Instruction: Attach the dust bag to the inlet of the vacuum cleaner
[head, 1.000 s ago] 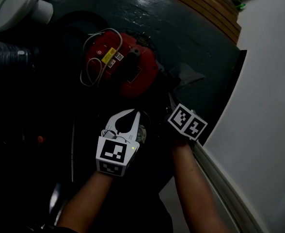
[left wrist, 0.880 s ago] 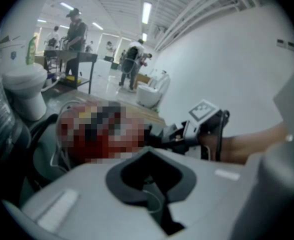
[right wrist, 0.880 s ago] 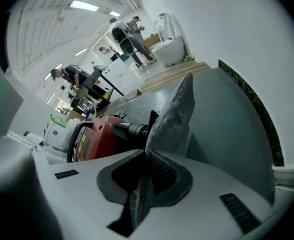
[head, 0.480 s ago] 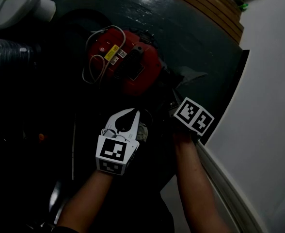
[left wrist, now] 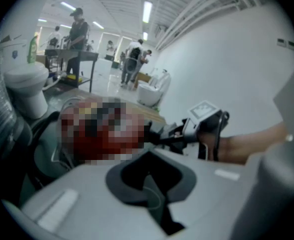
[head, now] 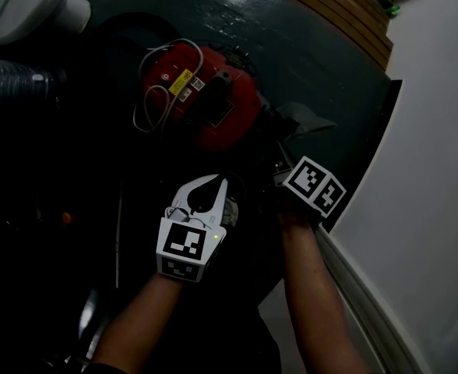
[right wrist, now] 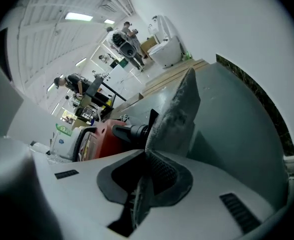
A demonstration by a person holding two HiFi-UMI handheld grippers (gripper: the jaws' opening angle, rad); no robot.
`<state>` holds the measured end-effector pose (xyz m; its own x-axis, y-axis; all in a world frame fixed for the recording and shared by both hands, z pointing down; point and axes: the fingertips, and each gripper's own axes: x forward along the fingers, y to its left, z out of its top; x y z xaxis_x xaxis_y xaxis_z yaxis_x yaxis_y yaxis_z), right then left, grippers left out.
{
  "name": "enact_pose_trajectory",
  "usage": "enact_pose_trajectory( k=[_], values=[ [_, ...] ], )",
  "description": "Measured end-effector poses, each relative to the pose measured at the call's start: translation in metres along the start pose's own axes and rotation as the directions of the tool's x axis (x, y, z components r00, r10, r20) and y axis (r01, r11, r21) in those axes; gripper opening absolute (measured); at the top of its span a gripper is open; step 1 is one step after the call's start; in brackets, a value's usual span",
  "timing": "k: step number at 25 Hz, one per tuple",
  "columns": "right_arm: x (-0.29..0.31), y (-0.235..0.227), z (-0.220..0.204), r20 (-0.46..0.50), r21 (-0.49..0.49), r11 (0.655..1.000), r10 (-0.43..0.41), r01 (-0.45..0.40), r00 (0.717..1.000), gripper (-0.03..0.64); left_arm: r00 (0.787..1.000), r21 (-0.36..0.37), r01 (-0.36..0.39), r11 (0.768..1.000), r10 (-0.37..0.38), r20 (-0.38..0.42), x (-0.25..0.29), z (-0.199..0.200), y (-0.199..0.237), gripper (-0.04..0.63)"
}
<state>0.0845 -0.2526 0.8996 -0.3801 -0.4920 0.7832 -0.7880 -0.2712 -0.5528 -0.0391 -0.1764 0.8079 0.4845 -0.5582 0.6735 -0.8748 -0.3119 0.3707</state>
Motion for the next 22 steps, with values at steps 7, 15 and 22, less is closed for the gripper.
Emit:
enact_pose_trajectory(
  k=[7, 15, 22],
  values=[
    [0.001, 0.003, 0.008, -0.061, 0.075, 0.996, -0.049, 0.054, 0.997, 0.021, 1.000, 0.001, 0.003, 1.000, -0.003, -0.020, -0.003, -0.005, 0.003, -0.003],
    [0.003, 0.006, -0.001, -0.022, -0.073, 0.995, -0.064, 0.062, 0.998, 0.021, 0.999, 0.007, 0.011, 1.000, -0.011, -0.034, -0.005, -0.008, -0.001, -0.003],
    [0.006, 0.010, -0.002, -0.010, -0.140, 0.988, -0.067, 0.065, 0.998, 0.038, 1.000, 0.020, 0.005, 1.000, -0.005, -0.021, -0.006, -0.003, -0.001, -0.003]
  ],
)
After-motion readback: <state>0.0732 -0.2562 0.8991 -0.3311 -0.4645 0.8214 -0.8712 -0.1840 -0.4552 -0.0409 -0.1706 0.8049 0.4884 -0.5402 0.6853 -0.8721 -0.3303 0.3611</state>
